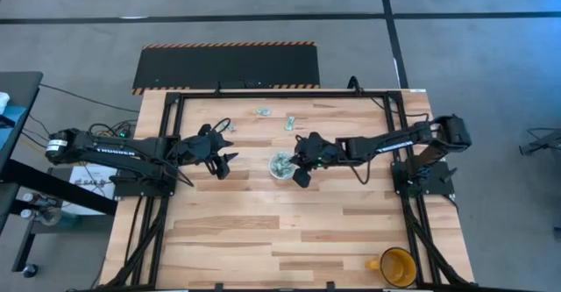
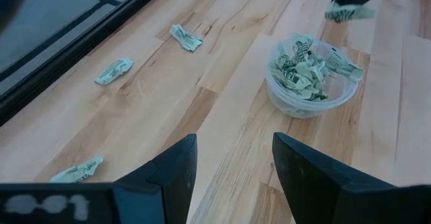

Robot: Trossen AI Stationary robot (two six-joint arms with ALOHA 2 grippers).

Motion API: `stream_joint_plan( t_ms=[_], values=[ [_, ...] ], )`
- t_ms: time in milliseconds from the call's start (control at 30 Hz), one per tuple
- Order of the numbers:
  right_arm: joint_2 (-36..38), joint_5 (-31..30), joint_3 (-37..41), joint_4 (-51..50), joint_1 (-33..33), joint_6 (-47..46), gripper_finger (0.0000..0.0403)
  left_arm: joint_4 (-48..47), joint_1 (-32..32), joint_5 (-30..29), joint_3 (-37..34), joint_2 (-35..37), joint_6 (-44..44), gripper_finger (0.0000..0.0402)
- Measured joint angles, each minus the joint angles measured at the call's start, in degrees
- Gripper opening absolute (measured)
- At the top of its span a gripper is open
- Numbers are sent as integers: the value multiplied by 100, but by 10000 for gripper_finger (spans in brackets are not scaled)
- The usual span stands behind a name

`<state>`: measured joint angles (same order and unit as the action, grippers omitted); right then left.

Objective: Pick and place Stevia / Truvia into bins
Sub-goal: Put the green stevia packet into the transparent container

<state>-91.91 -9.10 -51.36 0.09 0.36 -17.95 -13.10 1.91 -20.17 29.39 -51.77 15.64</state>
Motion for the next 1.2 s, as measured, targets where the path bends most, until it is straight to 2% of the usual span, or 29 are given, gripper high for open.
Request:
stream_joint_plan(
  t_ms=[267,600,967,1200],
  values=[
    [-355,199,-274,-170,31,502,22,-4,0,1,0,0,-2,185],
    [-399,219,-353,-339,42,642,18,-28,-2,-4,0,0,0,185],
    [-399,306,-349,-441,42,641,85,-35,-1,-6,0,0,0,185],
    [-85,142,-343,-561,37,950,102,-33,0,-48,0,0,-21,185]
  ],
)
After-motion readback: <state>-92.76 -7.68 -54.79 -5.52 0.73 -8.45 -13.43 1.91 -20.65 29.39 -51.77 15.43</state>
